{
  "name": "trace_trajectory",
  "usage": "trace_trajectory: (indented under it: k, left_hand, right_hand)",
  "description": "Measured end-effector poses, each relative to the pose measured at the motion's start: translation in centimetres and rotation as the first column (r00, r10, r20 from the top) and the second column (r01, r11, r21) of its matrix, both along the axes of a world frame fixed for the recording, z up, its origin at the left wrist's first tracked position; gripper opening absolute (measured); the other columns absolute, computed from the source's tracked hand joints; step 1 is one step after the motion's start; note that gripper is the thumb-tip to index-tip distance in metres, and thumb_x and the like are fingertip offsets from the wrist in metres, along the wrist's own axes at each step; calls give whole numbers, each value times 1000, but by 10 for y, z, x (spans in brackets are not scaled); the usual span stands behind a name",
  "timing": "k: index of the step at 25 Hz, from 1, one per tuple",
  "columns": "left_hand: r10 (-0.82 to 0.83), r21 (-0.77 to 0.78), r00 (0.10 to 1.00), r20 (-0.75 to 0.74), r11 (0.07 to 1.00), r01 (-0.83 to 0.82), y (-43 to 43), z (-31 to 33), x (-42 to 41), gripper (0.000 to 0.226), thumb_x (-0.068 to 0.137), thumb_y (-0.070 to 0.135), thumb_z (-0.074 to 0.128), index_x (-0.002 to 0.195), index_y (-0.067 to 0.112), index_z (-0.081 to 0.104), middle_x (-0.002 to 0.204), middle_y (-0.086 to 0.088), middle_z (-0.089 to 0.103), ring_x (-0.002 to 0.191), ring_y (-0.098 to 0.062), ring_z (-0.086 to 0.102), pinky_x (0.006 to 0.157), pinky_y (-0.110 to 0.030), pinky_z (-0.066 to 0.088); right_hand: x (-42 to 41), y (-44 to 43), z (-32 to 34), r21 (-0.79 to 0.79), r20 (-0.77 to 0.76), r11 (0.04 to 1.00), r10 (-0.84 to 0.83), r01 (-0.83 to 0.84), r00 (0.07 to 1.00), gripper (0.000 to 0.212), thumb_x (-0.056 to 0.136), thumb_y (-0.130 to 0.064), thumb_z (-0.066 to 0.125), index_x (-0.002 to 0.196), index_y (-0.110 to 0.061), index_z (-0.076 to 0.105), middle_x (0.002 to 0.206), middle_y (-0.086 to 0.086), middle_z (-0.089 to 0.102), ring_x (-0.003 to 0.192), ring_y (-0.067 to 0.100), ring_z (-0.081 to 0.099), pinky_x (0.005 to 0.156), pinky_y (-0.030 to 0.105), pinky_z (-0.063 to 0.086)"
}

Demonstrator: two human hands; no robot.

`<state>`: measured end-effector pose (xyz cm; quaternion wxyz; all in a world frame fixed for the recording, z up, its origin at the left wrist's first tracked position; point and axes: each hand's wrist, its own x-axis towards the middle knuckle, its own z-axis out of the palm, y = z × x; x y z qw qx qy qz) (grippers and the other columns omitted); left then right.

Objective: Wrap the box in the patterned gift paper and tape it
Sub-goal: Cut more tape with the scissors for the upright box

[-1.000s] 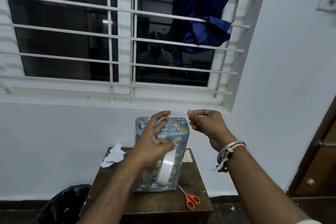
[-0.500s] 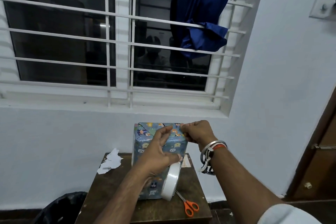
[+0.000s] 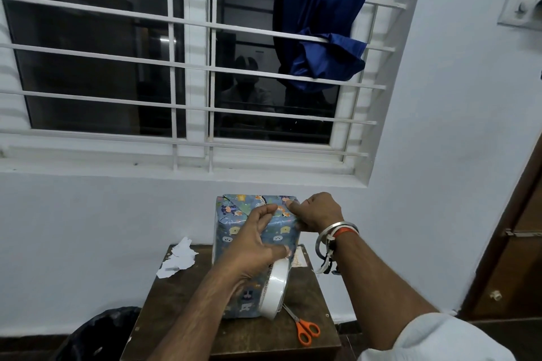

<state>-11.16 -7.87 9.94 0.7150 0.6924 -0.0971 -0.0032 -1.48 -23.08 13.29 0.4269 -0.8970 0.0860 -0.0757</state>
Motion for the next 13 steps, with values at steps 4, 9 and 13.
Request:
trace_trajectory:
  k: [4, 9, 13]
  left_hand:
    - [17, -21, 1000, 16, 1000, -17, 0, -1, 2, 80, 79, -13, 77, 135, 35, 47, 154, 11, 43, 95, 19, 59, 80, -24, 59]
    - [27, -19, 999, 33, 999, -26, 1, -4, 3, 81, 77, -13, 78, 131, 38, 45, 152, 12, 46, 97, 8, 68, 79, -23, 58]
    - [29, 24, 999, 39, 999, -30, 2, -5, 4, 81, 77, -10, 79, 129, 42, 46, 153, 14, 46, 92, -3, 74, 93, -41, 60]
  right_hand:
    - [0, 1, -1, 61, -1, 998, 28, -28, 1000, 33, 84, -36, 78, 71, -12, 59, 88, 15, 74, 86, 34, 74, 80, 49, 63]
    - [-11, 11, -2, -47, 102, 999, 17, -13, 995, 27, 85, -45, 66, 80, -20, 55, 94, 8, 71, 90, 32, 69, 84, 45, 61]
    - [-6, 10, -5, 21, 81, 1000, 19, -21, 997, 29, 86, -42, 68, 73, -21, 52, 95, 11, 72, 91, 35, 69, 86, 46, 60]
